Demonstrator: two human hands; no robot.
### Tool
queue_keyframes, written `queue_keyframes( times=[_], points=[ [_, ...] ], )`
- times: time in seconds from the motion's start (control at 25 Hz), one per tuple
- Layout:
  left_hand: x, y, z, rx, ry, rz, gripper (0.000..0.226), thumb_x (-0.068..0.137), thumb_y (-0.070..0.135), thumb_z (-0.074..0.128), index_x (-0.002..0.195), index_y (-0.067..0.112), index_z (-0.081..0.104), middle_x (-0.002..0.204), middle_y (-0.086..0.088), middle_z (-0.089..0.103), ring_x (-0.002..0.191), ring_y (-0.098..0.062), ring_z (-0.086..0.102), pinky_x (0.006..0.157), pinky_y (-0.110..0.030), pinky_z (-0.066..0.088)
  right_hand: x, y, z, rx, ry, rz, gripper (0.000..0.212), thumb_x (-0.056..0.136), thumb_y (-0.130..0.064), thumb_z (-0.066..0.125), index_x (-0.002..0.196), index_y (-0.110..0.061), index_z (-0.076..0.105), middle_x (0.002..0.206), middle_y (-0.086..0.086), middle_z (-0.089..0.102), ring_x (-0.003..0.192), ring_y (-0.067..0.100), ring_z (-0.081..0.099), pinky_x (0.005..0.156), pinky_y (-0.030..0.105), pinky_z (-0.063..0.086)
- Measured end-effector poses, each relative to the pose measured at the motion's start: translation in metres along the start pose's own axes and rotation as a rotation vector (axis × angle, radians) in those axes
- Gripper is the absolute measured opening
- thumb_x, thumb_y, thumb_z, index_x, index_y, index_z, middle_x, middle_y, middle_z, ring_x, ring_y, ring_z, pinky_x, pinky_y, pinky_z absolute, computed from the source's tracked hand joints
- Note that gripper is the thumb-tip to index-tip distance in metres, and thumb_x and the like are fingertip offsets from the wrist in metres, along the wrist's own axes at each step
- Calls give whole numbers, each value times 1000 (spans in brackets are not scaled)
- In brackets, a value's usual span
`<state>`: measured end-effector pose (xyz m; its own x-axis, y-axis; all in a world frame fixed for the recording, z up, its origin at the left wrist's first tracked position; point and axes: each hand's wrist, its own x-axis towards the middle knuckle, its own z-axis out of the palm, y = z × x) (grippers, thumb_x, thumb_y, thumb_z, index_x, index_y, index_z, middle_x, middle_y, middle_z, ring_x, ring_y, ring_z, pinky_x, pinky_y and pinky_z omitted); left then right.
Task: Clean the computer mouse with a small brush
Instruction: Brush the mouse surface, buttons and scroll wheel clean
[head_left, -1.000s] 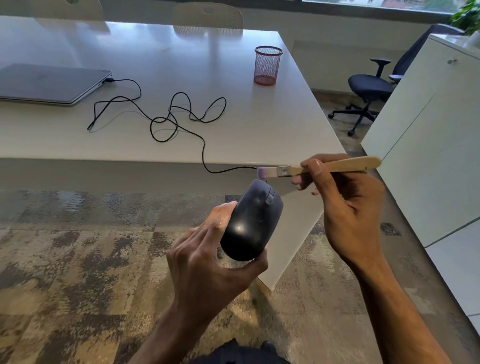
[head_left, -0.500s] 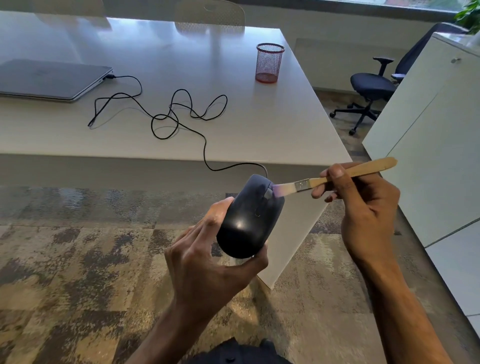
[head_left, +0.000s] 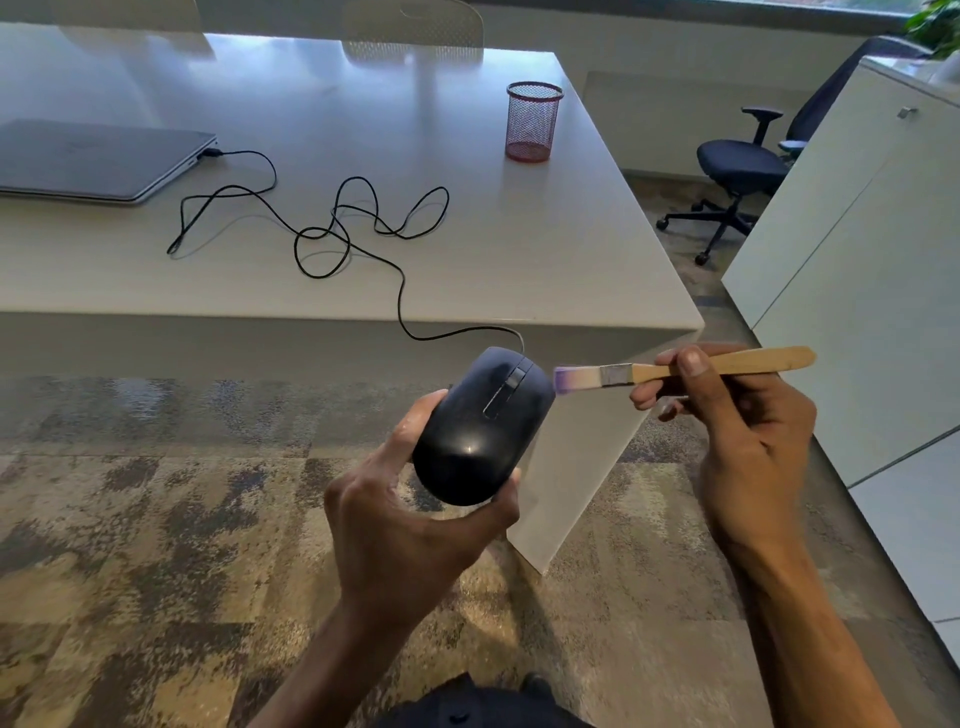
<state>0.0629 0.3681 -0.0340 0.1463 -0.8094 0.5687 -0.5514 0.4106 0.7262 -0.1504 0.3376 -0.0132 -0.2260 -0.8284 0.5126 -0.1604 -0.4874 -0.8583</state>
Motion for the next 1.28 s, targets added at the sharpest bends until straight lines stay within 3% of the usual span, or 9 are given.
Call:
queue_keyframes(
  times=[0.12,0.32,0.52,0.64,0.8,0.92,1.0,1.16,1.28],
  points=[
    [0,-5,0,-44,11,-32,74,60,53,73,125,26,56,99,36,53,88,20,56,74,-1,41,-3,-2,2,28,-130,21,17,100,-19,54,96,-15,70,79,-3,75,73,14,71,67,23,53],
    [1,-9,3,-111,11,-87,69,59,54,75,122,34,53,92,40,58,88,10,61,71,-8,48,-4,-8,8,-21,-30,-17,15,101,-16,53,96,-15,68,80,-6,74,73,11,70,70,20,53],
    [3,-9,4,-192,-14,-66,51,65,45,74,111,50,53,98,36,62,88,5,63,68,-8,49,-27,-19,26,94,-339,-72,18,96,-12,54,91,-16,71,83,-5,73,76,14,71,72,25,55],
    [3,-12,4,-217,-22,-56,50,66,46,76,111,51,54,100,35,62,89,4,64,68,-9,50,-23,-10,27,20,-247,-52,17,98,-12,55,91,-14,70,82,-4,73,75,9,70,71,18,53],
    [1,-16,2,-217,-28,-63,53,65,49,77,112,55,54,102,34,63,90,4,64,67,-11,52,-9,1,15,-35,-39,29,17,100,-16,53,95,-12,69,81,-2,73,72,13,70,70,21,54],
    [2,-16,1,-213,-31,-47,54,66,52,77,114,58,52,103,34,62,91,4,64,69,-11,52,-13,-7,16,-18,-70,-27,17,101,-19,52,95,-15,68,83,-6,74,74,11,70,70,20,54],
    [1,-16,2,-193,-28,-31,56,65,56,76,116,55,53,102,37,61,92,6,64,70,-10,51,-26,-15,25,48,-184,-68,17,99,-17,53,92,-15,69,83,-3,73,72,11,70,67,18,54],
    [-2,-18,2,-126,-15,-15,81,57,48,81,129,29,50,103,41,57,95,10,61,74,-9,49,-45,-26,43,63,-341,-95,19,98,-31,57,92,-20,72,84,-11,71,71,9,70,64,21,55],
    [-3,-17,2,-147,-13,-2,69,60,46,78,123,37,51,102,42,57,95,10,61,74,-9,50,-40,-20,36,63,-310,-61,16,95,-20,57,90,-17,72,82,-6,72,72,14,70,66,28,57]
  ],
)
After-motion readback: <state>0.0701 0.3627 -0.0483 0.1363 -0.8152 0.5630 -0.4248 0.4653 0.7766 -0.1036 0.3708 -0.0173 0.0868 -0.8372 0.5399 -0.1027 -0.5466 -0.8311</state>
